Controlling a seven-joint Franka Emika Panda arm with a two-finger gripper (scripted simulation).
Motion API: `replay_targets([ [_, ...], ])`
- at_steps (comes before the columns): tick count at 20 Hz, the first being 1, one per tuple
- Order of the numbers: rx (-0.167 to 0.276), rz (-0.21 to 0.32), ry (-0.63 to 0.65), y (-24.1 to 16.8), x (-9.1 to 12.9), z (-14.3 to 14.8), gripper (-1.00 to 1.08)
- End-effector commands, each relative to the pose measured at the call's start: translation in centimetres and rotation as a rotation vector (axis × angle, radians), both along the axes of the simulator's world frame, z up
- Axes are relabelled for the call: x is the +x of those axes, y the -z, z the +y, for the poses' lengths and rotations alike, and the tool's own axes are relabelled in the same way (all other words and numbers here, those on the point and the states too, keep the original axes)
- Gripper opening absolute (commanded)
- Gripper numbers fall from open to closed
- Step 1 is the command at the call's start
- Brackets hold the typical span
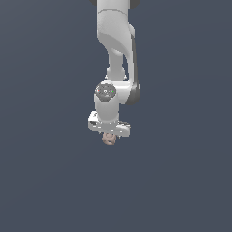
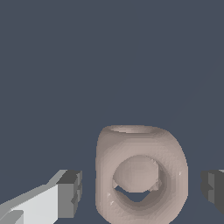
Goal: Pick up the object and move it to a goal position.
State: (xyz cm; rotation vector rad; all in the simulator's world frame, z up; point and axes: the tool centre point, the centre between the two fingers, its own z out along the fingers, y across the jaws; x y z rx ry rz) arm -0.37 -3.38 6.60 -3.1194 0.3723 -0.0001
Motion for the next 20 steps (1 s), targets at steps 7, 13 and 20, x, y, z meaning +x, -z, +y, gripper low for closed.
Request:
replay_targets([
  [7,0.0,0.0,0.003,2.7,0.0,0.0,1.0],
  [13,0.0,0.0,0.003,2.7,0.1,0.0,-1.0],
  [20,0.0,-0.002,0.004,2.5,0.1,-0.1,-1.0],
])
